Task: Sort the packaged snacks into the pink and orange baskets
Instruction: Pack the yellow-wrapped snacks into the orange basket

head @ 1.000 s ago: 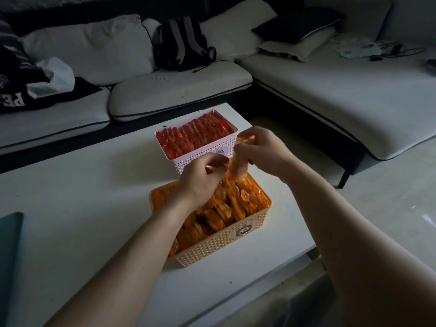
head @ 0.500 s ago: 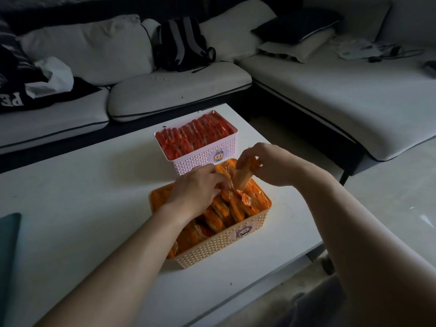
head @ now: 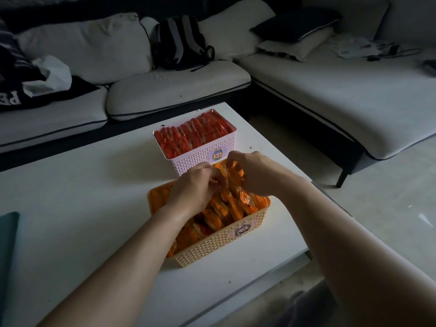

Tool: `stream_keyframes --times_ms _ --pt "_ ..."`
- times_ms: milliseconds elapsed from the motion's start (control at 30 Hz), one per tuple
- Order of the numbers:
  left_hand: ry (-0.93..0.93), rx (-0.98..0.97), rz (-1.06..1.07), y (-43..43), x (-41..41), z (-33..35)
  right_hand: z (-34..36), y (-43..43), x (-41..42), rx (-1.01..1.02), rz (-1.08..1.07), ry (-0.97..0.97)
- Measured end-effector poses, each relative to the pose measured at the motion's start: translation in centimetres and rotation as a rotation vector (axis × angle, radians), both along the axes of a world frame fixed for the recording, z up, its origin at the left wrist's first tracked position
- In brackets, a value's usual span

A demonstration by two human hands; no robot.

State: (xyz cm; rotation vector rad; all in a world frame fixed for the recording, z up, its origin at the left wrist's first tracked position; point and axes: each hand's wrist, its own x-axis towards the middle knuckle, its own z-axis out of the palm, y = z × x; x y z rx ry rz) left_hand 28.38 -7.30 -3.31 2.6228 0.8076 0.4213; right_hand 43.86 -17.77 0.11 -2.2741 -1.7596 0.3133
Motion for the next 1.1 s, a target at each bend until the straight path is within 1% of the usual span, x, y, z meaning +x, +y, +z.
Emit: stream_keyframes --times_ms 133,200,233,333,400,433,500,567,600,733,800,833,867,900,967,1000,1033,1067,1100 --pt "-0.048 0.009 0.002 -0.1 0.5 0.2 0.0 0.1 0.0 0.037 -0.024 -0.103" --pt "-0.014 0.021 -0.01 -0.1 0.7 0.4 -0.3 0.1 0.1 0.032 -0.05 -0.193" --pt "0.012 0.018 -0.014 -0.1 0.6 0.4 -0.6 0.2 0.2 0.02 -0.057 -0.204" --pt "0.067 0.014 -0.008 0.0 0.4 -0.2 -1.5 0.6 0.0 -0.035 -0.072 -0.165" --pt "0.066 0.012 0.008 -0.2 0.3 -0.3 -1.5 0.6 -0.1 -0.07 -0.061 -0.158" --pt "0.027 0.012 0.011 -0.3 0.3 -0.3 -1.2 0.6 0.1 -0.063 -0.042 -0.152" --pt "-0.088 -0.016 0.004 -0.6 0.2 -0.3 -0.5 0.4 0.5 -0.009 -0.021 -0.063" --pt "-0.104 -0.052 -0.014 -1.2 0.1 -0.4 -0.2 0.3 0.7 0.033 -0.044 -0.002" --pt "-0.085 -0.051 -0.024 -1.4 0.1 -0.5 -0.2 0.4 0.4 0.021 -0.052 -0.02" --pt "-0.026 0.007 -0.029 -2.0 0.1 -0.8 -1.3 0.5 -1.3 -0.071 -0.08 -0.202" --pt "-0.024 -0.047 -0.044 -2.1 -0.6 -0.6 -1.1 0.2 -1.4 -0.095 -0.075 -0.228" --pt "-0.058 -0.09 -0.038 -2.1 -1.4 -0.5 -1.0 0.0 -1.2 -0.108 -0.072 -0.193" --pt "-0.116 -0.102 0.005 -2.2 -2.4 -0.3 -0.9 -0.3 -1.0 -0.096 -0.081 -0.127" --pt "-0.195 -0.067 0.092 -2.3 -3.6 -0.1 -0.9 -0.5 -0.7 -0.058 -0.106 -0.047" --pt "-0.304 0.039 0.38 -2.4 -6.0 -0.2 -1.2 -0.8 -0.2 0.084 -0.225 0.094" --pt "-0.304 0.022 0.548 -2.4 -7.4 -0.4 -1.4 -0.8 -0.2 0.11 -0.306 0.164" --pt "-0.259 -0.054 0.7 -2.2 -8.5 -1.0 -1.4 -0.9 -0.5 0.071 -0.383 0.248" --pt "-0.18 -0.172 0.813 -2.0 -9.3 -1.5 -1.6 -0.9 -0.7 -0.009 -0.434 0.327" --pt "-0.12 -0.33 0.875 -1.8 -10.0 -2.1 -1.6 -0.9 -1.2 -0.104 -0.449 0.38"
